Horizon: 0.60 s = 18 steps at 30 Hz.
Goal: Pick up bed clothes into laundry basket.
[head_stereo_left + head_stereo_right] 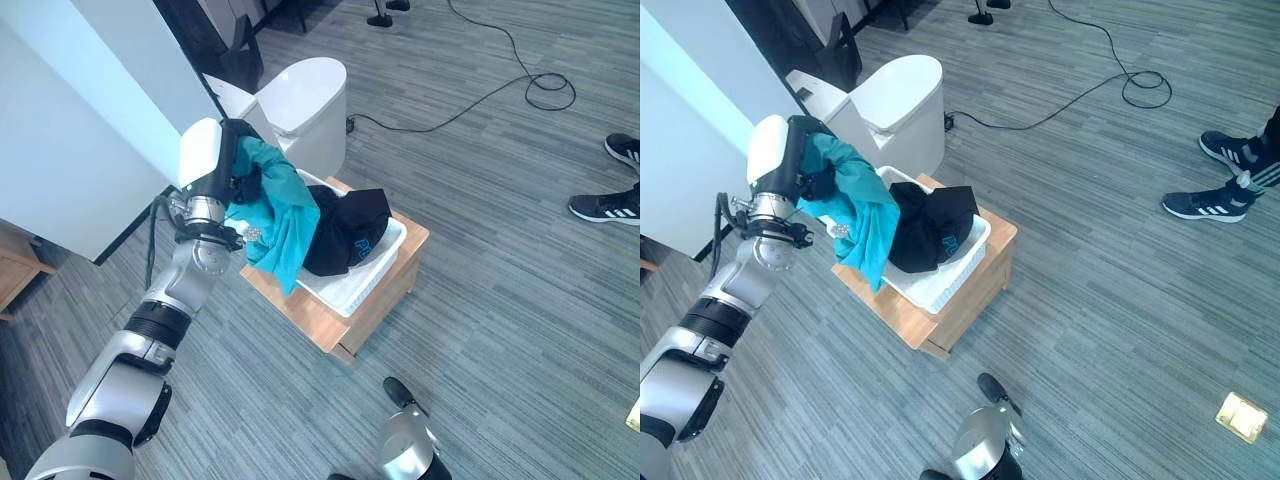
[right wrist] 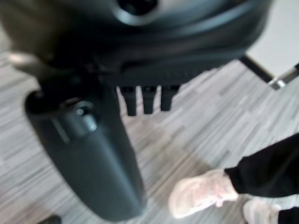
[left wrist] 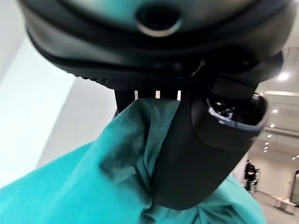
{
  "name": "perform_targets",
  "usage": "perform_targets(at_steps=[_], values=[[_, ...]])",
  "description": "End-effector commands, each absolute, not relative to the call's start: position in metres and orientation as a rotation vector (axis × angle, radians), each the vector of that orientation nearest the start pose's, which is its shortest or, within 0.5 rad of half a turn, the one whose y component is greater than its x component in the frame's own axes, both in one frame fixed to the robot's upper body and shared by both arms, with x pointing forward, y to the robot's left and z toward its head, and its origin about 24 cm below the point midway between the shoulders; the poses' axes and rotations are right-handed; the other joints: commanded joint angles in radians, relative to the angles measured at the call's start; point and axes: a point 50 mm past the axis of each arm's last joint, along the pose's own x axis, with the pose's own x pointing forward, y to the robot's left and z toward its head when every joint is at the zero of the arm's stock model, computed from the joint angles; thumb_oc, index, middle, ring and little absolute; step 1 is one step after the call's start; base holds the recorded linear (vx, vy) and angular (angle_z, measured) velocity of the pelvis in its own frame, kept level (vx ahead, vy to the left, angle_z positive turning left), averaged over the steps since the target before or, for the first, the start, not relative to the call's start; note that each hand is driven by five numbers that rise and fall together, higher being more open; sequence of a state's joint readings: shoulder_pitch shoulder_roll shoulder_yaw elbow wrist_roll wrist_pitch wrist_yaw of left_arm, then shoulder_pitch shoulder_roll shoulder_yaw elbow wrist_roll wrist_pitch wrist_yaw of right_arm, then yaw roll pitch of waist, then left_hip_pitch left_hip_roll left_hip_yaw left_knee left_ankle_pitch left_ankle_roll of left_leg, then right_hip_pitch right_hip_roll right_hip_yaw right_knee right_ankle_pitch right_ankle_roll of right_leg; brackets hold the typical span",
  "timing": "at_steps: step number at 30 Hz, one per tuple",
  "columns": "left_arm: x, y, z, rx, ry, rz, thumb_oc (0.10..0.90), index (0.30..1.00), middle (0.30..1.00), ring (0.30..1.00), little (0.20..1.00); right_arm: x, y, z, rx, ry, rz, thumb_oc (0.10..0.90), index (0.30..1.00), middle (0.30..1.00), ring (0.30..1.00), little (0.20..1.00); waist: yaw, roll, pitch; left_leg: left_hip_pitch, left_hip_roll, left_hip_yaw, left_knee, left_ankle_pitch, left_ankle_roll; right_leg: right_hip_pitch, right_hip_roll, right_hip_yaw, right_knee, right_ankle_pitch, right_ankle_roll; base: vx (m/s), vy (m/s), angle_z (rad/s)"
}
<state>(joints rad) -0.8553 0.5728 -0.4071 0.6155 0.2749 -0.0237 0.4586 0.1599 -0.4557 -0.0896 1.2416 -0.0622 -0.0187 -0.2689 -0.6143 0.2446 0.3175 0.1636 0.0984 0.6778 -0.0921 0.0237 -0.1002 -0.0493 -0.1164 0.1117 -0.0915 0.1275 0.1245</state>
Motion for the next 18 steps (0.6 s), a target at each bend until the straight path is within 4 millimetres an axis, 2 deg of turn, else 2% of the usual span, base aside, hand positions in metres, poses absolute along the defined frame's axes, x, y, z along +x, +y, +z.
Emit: perform_targets(at_steps=[1,3,7,9,10,11,12,14,18], values=[[0.371,0.212,0.285,0.849,-0.741,0.527,0.4,0.3,0.3,0.3,0.3,-0.047,-0.347,-0.123,-0.605,1.488,-0.583,0.8,0.9,0.9,0.9,0.9,0.003,-0.027,-0.091,0.045,0.083,-0.064,0.005,-0.003,-0.069,0.028,-0.013,-0.043,0.012,-0.156,0.018,0.02,-0.112,-0.02],[0.368,0.201,0.3,0.726,-0.806,0.503,0.4,0.3,0.3,0.3,0.3,-0.045,-0.345,-0.124,-0.605,1.49,-0.563,0.8,0.9,0.9,0.9,0.9,0.008,-0.032,-0.097,0.048,0.094,-0.064,0.005,0.008,-0.076,0.032,-0.006,-0.043,0.013,-0.159,0.014,0.01,-0.101,0.0],[0.365,0.191,0.308,0.632,-0.845,0.461,0.4,0.3,0.3,0.3,0.3,-0.051,-0.345,-0.123,-0.592,1.513,-0.581,0.8,0.9,0.9,0.9,0.9,0.012,-0.036,-0.101,0.052,0.105,-0.067,0.005,0.019,-0.082,0.044,0.001,-0.049,0.012,-0.167,0.006,0.0,-0.066,-0.03],[0.36,0.167,0.318,0.496,-0.906,0.367,0.4,0.3,0.3,0.3,0.3,-0.062,-0.345,-0.122,-0.598,1.555,-0.576,0.8,0.9,0.9,0.9,0.9,0.013,-0.035,-0.105,0.059,0.12,-0.074,0.005,0.031,-0.094,0.065,0.01,-0.069,0.011,-0.182,-0.001,-0.01,-0.077,0.07],[0.36,0.167,0.318,0.494,-0.906,0.366,0.4,0.3,0.3,0.3,0.3,-0.062,-0.345,-0.122,-0.597,1.554,-0.576,0.8,0.9,0.9,0.9,0.9,0.013,-0.035,-0.104,0.059,0.121,-0.075,0.005,0.031,-0.094,0.066,0.01,-0.07,0.011,-0.182,-0.002,-0.02,-0.047,0.22],[0.358,0.161,0.327,0.457,-0.933,0.352,0.4,0.3,0.3,0.3,0.3,-0.061,-0.346,-0.122,-0.604,1.556,-0.569,0.8,0.9,0.9,0.9,0.9,0.015,-0.033,-0.108,0.061,0.124,-0.078,0.005,0.035,-0.097,0.074,0.014,-0.075,0.011,-0.188,-0.005,-0.01,-0.026,0.22],[0.358,0.161,0.327,0.456,-0.934,0.352,0.4,0.3,0.3,0.3,0.3,-0.061,-0.345,-0.122,-0.604,1.556,-0.569,0.8,0.9,0.9,0.9,0.9,0.015,-0.033,-0.107,0.061,0.124,-0.078,0.005,0.035,-0.097,0.075,0.014,-0.075,0.011,-0.188,-0.005,-0.01,-0.036,0.15],[0.354,0.154,0.342,0.443,-0.986,0.346,0.4,0.3,0.3,0.3,0.3,-0.052,-0.346,-0.123,-0.607,1.527,-0.551,0.8,0.9,0.9,0.9,0.9,0.018,-0.031,-0.112,0.066,0.128,-0.084,0.005,0.038,-0.1,0.086,0.016,-0.08,0.011,-0.193,-0.007,-0.01,-0.025,0.05],[0.352,0.15,0.357,0.449,-1.02,0.344,0.4,0.3,0.3,0.3,0.3,-0.051,-0.35,-0.121,-0.606,1.51,-0.561,0.8,0.9,0.9,0.9,0.9,0.014,-0.033,-0.117,0.073,0.133,-0.085,0.005,0.043,-0.103,0.096,0.019,-0.083,0.011,-0.199,-0.007,0.0,-0.013,0.02]])
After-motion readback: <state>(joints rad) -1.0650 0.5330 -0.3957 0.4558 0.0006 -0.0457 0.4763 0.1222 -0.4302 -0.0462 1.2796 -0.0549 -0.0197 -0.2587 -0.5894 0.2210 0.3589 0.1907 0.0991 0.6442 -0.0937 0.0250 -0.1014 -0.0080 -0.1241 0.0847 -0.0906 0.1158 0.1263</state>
